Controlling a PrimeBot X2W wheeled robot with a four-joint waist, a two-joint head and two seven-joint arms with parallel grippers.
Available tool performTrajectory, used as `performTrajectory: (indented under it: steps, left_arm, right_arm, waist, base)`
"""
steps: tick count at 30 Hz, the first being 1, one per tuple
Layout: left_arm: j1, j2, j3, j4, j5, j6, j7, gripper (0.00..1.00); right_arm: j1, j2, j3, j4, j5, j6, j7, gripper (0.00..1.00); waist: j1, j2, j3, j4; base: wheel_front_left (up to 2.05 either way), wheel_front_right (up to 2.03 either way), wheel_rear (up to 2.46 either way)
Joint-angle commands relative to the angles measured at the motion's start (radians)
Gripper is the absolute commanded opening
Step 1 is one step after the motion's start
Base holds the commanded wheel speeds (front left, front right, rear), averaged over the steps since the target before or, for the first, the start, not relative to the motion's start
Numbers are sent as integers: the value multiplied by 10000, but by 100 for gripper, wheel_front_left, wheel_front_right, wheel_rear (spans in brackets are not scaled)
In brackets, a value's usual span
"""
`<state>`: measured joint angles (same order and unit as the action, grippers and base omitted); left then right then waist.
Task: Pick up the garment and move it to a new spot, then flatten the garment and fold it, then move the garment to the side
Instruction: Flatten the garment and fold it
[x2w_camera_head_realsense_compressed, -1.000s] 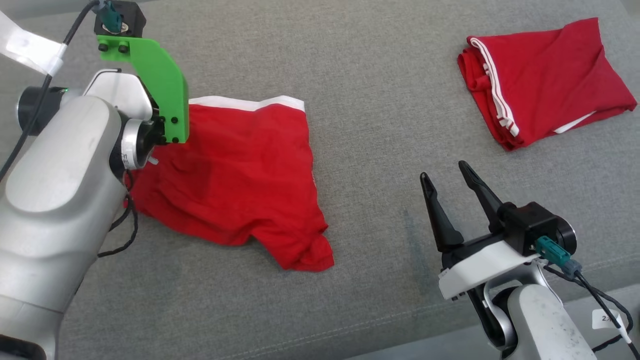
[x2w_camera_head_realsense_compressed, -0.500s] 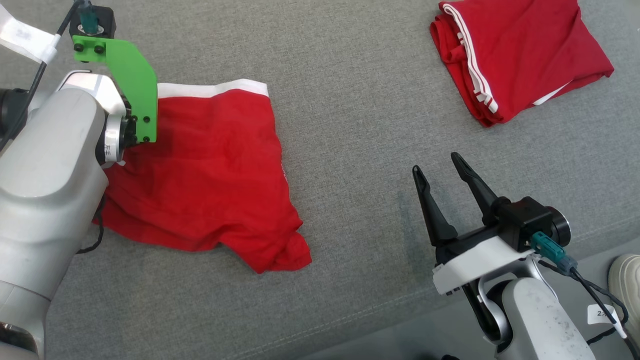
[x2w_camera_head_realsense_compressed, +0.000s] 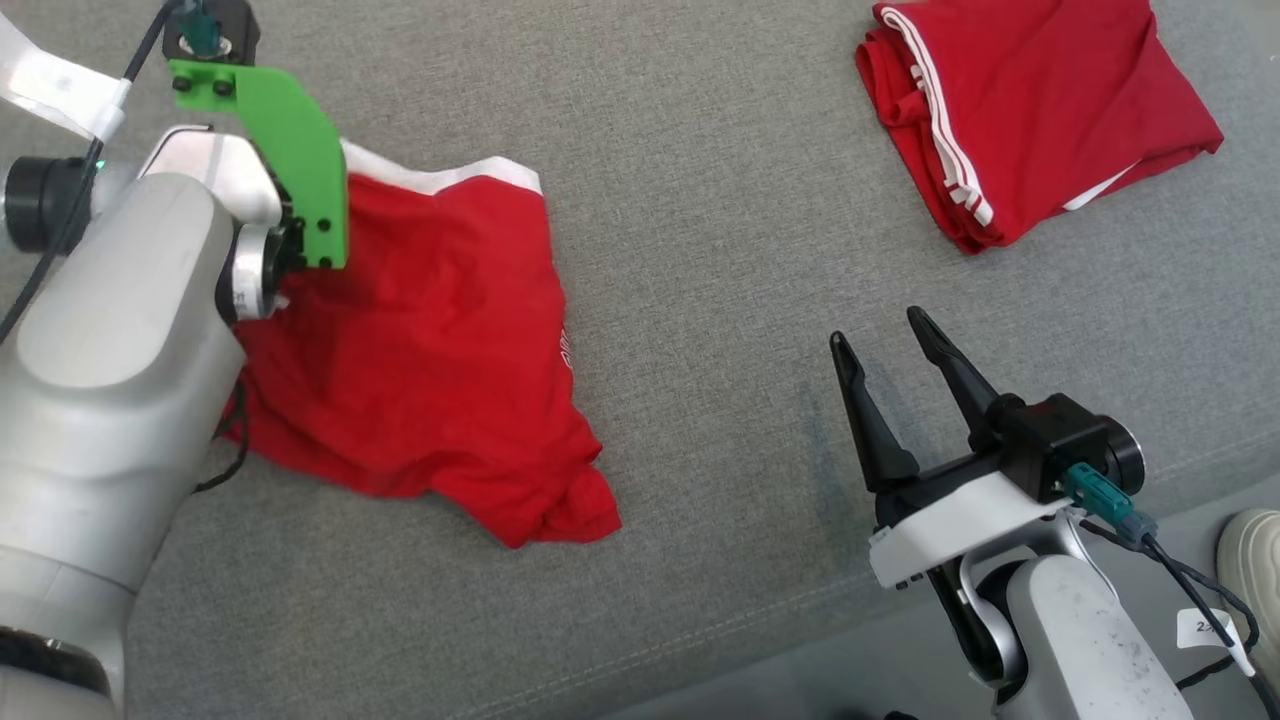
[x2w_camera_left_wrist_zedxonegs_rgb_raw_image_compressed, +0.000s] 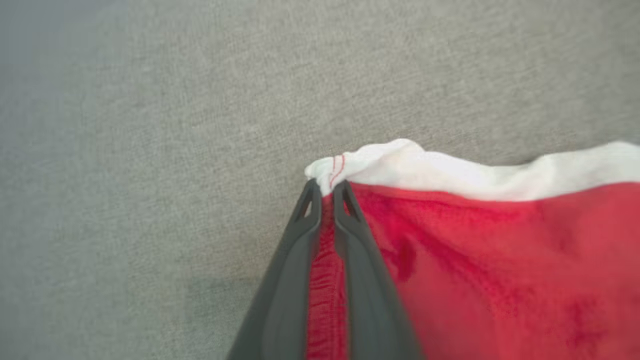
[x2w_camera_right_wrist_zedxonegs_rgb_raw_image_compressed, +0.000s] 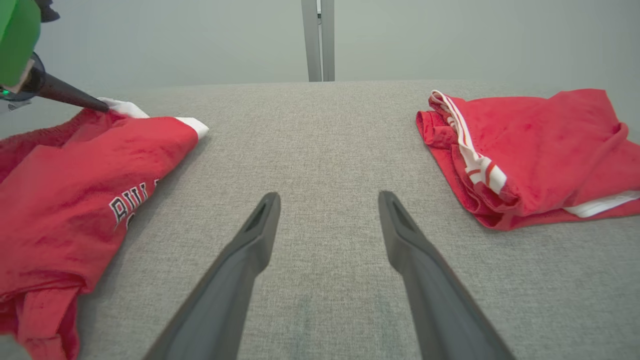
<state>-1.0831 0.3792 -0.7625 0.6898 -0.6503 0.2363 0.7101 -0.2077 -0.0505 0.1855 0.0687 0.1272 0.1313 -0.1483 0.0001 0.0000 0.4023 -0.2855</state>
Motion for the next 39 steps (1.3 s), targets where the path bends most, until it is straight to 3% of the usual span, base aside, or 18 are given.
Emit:
performTrajectory:
  steps: [1, 3, 6, 24, 29, 39]
  left_arm:
    - [-241, -272, 234, -182, -136, -132, -743, 0]
    - [-332, -380, 302, -245, -118, -194, -1131, 0]
    - [-599, -944, 510, -411, -196, -499, -2535, 0]
    - [-1843, -2865, 392, -1559, -189, -1947, -6143, 0]
    - [-1263, -2926, 256, -1913, -327, -1834, -6225, 0]
    - [1613, -1987, 96, -2163, -856, -1338, -6142, 0]
  right_arm:
    - [-81, -2, -25, 39, -8, -12, -7, 100]
    - [-77, -2, -23, 56, -7, -12, 0, 100]
    - [-88, -3, 9, 111, -25, -12, 16, 100]
    - [191, 0, -74, 291, 52, -12, 53, 100]
    - [288, -2, -232, 167, -29, -12, 102, 100]
    - [380, -3, -326, -66, -172, -12, 299, 100]
  waist:
    - [-1, 0, -104, 140]
    - [-1, 0, -149, 187]
    - [-1, 0, -379, 331]
    - [-1, 0, -1301, 608]
    - [-1, 0, -1388, 1057]
    - [-1, 0, -1438, 2010]
  base:
    - [0, 0, 0]
    - [0, 0, 0]
    - [0, 0, 0]
    - [0, 0, 0]
    - [0, 0, 0]
    - [0, 0, 0]
